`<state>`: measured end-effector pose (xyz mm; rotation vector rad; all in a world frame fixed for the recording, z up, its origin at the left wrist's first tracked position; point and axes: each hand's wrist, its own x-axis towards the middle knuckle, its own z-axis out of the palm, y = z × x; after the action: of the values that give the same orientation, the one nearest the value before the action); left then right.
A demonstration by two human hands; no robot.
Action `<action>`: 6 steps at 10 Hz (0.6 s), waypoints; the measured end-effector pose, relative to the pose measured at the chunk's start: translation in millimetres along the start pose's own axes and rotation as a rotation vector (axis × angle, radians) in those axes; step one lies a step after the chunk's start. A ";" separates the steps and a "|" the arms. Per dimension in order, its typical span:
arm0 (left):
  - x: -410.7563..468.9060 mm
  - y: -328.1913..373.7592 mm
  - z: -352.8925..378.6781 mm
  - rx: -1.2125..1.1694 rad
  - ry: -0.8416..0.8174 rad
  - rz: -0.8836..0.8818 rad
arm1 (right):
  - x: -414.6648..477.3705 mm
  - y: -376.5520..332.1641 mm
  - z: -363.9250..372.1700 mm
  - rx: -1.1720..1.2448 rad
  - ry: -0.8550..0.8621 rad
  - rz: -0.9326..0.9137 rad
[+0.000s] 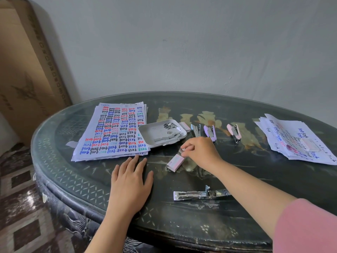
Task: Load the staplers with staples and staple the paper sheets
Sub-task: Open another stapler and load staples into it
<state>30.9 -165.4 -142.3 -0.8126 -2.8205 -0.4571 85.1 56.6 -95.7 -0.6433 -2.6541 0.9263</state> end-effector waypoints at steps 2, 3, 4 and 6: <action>0.7 0.6 0.8 -0.004 0.002 0.001 | -0.8 0.5 -1.8 0.077 -0.005 -0.001; 1.2 0.4 1.0 -0.010 0.003 -0.003 | -0.5 0.4 -2.4 0.034 0.011 -0.027; 0.7 0.2 0.7 -0.006 -0.004 0.000 | -1.6 -0.2 -2.7 -0.055 -0.007 -0.084; 0.2 0.2 -0.2 -0.010 -0.003 0.001 | -4.8 -0.8 -0.7 -0.144 -0.034 -0.117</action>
<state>30.8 -165.2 -142.1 -0.8168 -2.8226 -0.4710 89.3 54.0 -95.1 -0.5006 -2.7745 0.7256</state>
